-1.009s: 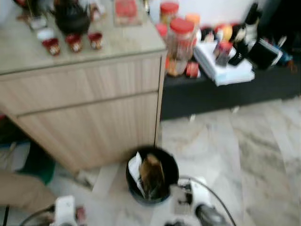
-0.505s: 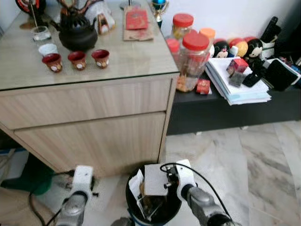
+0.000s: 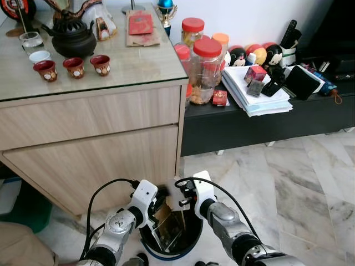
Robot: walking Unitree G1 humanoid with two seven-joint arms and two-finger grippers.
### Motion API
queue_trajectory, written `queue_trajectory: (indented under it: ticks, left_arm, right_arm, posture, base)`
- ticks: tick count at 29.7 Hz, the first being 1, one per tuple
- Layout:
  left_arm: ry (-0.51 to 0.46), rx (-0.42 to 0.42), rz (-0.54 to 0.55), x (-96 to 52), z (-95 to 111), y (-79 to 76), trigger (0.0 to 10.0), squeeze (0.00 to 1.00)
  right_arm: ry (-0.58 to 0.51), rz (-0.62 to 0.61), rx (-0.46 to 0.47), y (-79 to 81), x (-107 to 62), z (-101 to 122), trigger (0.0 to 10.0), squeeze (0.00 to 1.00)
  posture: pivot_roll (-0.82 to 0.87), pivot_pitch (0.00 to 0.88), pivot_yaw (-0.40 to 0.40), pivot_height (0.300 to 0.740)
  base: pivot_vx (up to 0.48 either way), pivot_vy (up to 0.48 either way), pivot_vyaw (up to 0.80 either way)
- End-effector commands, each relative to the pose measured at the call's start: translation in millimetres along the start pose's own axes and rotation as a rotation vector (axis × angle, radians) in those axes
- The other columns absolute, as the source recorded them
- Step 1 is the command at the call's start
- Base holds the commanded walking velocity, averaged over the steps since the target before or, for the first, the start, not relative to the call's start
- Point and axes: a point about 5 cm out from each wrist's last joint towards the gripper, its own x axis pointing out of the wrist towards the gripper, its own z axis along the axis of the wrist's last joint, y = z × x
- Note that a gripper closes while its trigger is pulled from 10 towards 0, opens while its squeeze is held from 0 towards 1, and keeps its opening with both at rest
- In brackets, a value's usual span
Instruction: Picking trash to rubbish bin
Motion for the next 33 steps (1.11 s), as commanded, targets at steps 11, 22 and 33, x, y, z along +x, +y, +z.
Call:
queue_trajectory:
  ticks: [11, 22, 33]
  left_arm:
    - [0.055, -0.028, -0.04, -11.5, -11.4, -2.0, 10.0, 0.0]
    - [0.06, -0.026, -0.047, -11.4, -7.5, -1.9, 10.0, 0.0]
    - [0.094, -0.027, 0.038, -13.1, -13.9, 5.9, 10.0, 0.0]
  right_arm:
    - [0.005, -0.011, -0.063, 8.1, 5.8, 8.3, 10.0, 0.0]
    - [0.0, -0.011, -0.048, 8.6, 5.5, 7.3, 10.0, 1.0]
    - [0.022, -0.032, -0.044, 5.4, 2.8, -0.6, 10.0, 0.4]
  posture:
    - [0.16, 0.208, -0.059, 0.74]
    - [0.16, 0.21, -0.058, 0.74]
    - [0.16, 0.205, -0.055, 0.74]
  base:
    - [0.0, 0.0, 0.0]
    - [0.0, 0.0, 0.0]
    - [0.0, 0.0, 0.0]
